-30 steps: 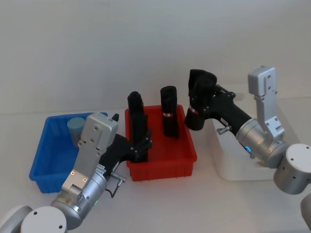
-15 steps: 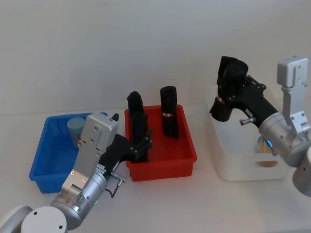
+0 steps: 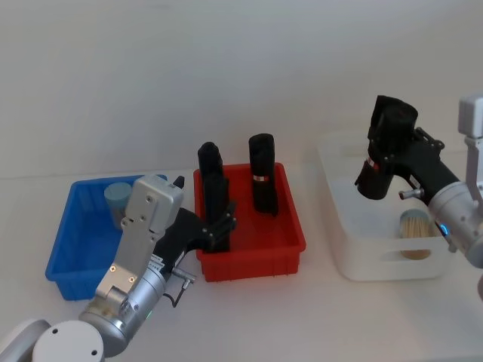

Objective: Pick the cotton swabs from the blue box and place them into the white box.

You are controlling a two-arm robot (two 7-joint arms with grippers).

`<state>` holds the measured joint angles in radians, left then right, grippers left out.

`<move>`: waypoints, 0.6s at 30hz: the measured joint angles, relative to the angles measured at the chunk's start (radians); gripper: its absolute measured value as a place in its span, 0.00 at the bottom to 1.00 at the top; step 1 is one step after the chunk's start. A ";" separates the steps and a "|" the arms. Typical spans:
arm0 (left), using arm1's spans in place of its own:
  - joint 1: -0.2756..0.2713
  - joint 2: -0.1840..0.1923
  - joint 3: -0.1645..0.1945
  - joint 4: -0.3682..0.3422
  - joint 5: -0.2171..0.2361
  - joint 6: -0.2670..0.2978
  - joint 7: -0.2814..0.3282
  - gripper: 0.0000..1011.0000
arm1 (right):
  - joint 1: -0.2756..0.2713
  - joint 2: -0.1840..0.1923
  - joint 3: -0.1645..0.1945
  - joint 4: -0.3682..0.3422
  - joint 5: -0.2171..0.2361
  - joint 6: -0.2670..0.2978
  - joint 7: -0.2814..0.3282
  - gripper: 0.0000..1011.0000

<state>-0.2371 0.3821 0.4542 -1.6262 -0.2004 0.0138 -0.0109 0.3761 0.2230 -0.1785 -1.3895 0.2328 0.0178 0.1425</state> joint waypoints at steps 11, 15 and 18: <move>0.000 0.000 0.000 0.000 0.000 0.000 0.000 0.99 | -0.019 0.012 0.010 -0.007 0.014 0.040 -0.004 0.48; 0.000 0.000 0.000 0.000 0.000 0.000 0.000 0.99 | -0.022 0.013 0.011 -0.005 0.016 0.046 -0.004 0.50; 0.000 0.000 0.000 0.000 0.000 0.000 0.000 0.99 | -0.023 0.014 0.013 -0.002 0.017 0.049 -0.004 0.56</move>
<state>-0.2371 0.3821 0.4542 -1.6262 -0.2004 0.0138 -0.0109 0.3531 0.2370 -0.1659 -1.3913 0.2497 0.0673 0.1386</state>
